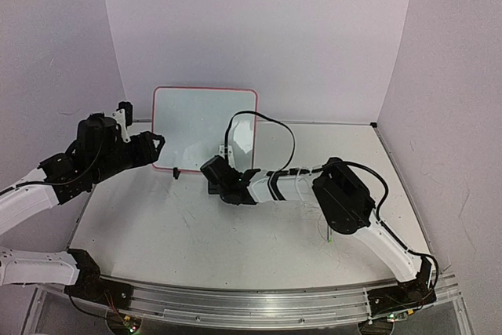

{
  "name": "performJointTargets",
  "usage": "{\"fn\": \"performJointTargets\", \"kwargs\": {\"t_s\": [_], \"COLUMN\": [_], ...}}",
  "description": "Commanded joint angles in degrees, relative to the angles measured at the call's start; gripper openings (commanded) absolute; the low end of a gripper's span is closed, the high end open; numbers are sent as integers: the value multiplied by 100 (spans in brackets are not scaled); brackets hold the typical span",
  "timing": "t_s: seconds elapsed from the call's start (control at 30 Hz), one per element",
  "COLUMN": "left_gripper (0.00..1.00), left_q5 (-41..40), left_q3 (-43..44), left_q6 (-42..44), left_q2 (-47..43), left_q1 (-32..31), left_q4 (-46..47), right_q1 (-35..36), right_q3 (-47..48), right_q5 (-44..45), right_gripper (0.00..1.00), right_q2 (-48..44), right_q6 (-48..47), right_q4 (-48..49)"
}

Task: Write a sentence on the whiteboard
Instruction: Pick up the whiteboard stand from the corner of the board, then move the whiteboard stand to the center of the board.

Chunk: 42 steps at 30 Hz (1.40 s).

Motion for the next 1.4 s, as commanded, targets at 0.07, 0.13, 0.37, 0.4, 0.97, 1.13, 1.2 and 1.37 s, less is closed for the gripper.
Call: {"fn": "performJointTargets", "kwargs": {"t_s": [0.07,0.13,0.37,0.4,0.97,1.13,1.2,1.37], "left_gripper": [61,61,61,61,62,65,66,68], "left_q5": [58,57,102,117,658,668,652,582], "left_q3": [103,112,196,202,274,209,204,237], "left_q6": [-132,-150,-201,-208,-371,-409,-403,-334], "left_q2": [194,234,452,498,1226,1195,1150,1002], "left_q1": [3,3,-5,-6,-24,-23,-23,-23], "left_q4": [3,7,73,102,672,703,699,696], "right_q1": [-41,-39,-128,-135,-339,-369,-368,-372], "right_q3": [-1237,-1754,-4110,-4394,-6799,-6803,-6783,-6693], "right_q5": [-122,-217,-1008,-1081,-656,-772,-816,-883], "right_gripper": [0,0,0,0,0,0,0,10], "right_q2": [-1037,-1321,-2618,-2812,-4640,-4639,-4632,-4704], "right_q6": [-419,-531,-1146,-1203,-1305,-1363,-1374,-1380], "right_q4": [-228,-82,1235,1353,1790,1836,1845,1749]}}
